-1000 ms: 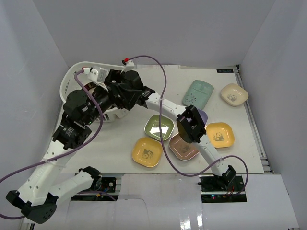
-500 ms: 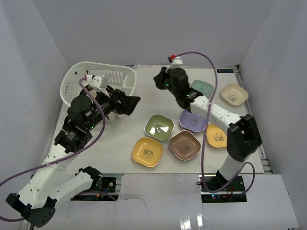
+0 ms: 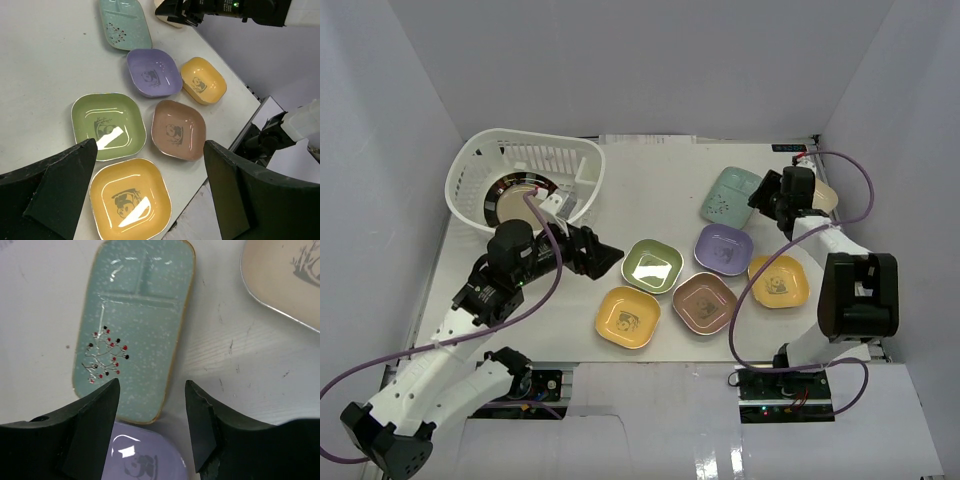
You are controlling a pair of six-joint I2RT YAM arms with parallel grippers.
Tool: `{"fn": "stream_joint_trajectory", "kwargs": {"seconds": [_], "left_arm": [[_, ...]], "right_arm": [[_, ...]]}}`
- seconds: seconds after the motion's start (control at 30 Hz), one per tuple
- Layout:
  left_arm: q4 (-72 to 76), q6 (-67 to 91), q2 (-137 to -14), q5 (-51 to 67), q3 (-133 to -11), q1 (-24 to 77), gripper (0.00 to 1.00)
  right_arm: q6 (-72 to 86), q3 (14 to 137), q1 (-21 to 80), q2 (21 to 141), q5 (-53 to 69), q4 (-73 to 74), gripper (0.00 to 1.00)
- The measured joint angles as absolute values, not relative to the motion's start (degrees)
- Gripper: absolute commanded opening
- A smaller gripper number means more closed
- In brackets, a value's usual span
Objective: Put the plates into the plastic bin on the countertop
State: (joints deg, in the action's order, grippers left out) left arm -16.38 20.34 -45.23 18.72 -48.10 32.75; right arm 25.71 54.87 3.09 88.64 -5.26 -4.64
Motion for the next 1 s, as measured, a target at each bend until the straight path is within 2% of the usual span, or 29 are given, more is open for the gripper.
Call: {"fn": "stream_joint_trajectory", "kwargs": {"seconds": [0.27, 0.37, 0.47, 0.5, 0.6, 1.0], "left_arm": [[-15.9, 19.99, -43.79, 18.87, -45.3, 32.75, 0.98], [-15.79, 20.08, -43.77, 18.9, -43.97, 32.75, 0.98], [-15.79, 20.4, -43.81, 18.85, -43.53, 32.75, 0.98], [-15.51, 20.62, -43.83, 18.85, -43.53, 32.75, 0.98], [-14.48, 21.26, -44.12, 18.83, -43.55, 32.75, 0.98], [-11.0, 24.12, -45.36, 18.37, -46.61, 32.75, 0.98]], "right_arm": [[27.83, 58.06, -0.47, 102.39, 3.36, -3.88, 0.52], [29.06, 59.11, -0.75, 104.51, 5.13, -4.21, 0.45], [30.85, 60.45, -0.8, 107.04, 7.16, -6.17, 0.28], [31.46, 60.53, -0.8, 107.59, 7.51, -6.76, 0.18], [34.5, 60.55, -0.93, 108.97, 9.06, -9.47, 0.08], [41.93, 71.07, 1.39, 108.68, 10.22, -13.76, 0.08]]}}
